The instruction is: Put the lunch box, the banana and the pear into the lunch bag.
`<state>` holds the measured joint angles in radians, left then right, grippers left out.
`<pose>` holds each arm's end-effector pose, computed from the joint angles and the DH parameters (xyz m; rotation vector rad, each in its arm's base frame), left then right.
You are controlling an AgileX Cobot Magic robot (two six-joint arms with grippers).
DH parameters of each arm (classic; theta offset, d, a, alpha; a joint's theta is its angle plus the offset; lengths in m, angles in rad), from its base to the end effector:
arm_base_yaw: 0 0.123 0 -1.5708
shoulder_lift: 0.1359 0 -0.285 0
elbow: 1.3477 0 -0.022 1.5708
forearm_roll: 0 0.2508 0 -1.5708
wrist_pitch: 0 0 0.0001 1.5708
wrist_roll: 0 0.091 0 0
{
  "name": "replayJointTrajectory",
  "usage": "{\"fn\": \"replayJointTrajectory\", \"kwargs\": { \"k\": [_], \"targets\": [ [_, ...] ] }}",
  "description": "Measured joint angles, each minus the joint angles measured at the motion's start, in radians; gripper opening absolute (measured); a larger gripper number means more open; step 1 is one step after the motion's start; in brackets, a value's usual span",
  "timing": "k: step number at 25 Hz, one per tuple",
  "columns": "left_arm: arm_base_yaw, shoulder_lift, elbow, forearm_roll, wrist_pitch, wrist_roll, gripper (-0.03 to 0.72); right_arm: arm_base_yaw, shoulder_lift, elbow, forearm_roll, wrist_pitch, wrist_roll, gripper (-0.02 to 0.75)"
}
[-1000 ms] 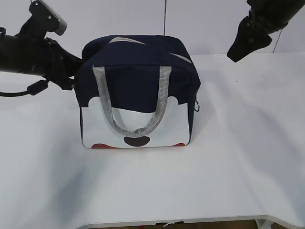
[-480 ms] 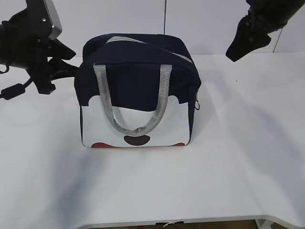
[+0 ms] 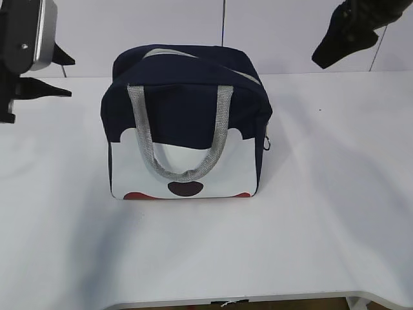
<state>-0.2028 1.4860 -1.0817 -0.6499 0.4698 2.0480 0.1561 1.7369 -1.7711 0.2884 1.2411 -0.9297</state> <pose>0.3148 -0.0902 0.2938 1.7633 1.4213 0.3580 0.3619 0.0818 0.3689 -1.3159 2.2592 0.1325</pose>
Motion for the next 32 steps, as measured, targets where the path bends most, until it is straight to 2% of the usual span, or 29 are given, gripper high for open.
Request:
{"fn": "replayJointTrajectory", "kwargs": {
  "k": [3,6,10,15,17,25,32],
  "targets": [
    [0.000,-0.047,0.000,0.070,0.005,0.000,0.352,0.000,-0.042,0.000,0.000,0.002,0.005,0.401],
    [0.000,-0.097,0.000,0.091,0.007,-0.010,0.352,0.000,-0.092,0.000,0.000,0.004,0.035,0.401],
    [0.000,-0.184,0.000,0.151,0.018,-0.142,0.352,0.000,-0.175,0.000,-0.002,0.008,0.049,0.401],
    [0.000,-0.311,0.000,0.336,0.094,-0.455,0.352,0.000,-0.274,0.000,-0.003,0.014,0.070,0.401],
    [0.000,-0.360,0.000,0.374,0.127,-0.593,0.352,0.000,-0.313,0.000,-0.003,0.016,0.095,0.401],
    [0.000,-0.530,0.000,0.391,0.255,-1.141,0.351,0.000,-0.473,0.008,-0.003,0.022,0.249,0.401],
    [0.000,-0.681,0.000,0.391,0.371,-1.574,0.351,0.000,-0.690,0.177,-0.003,0.026,0.303,0.401]
  ]
}}
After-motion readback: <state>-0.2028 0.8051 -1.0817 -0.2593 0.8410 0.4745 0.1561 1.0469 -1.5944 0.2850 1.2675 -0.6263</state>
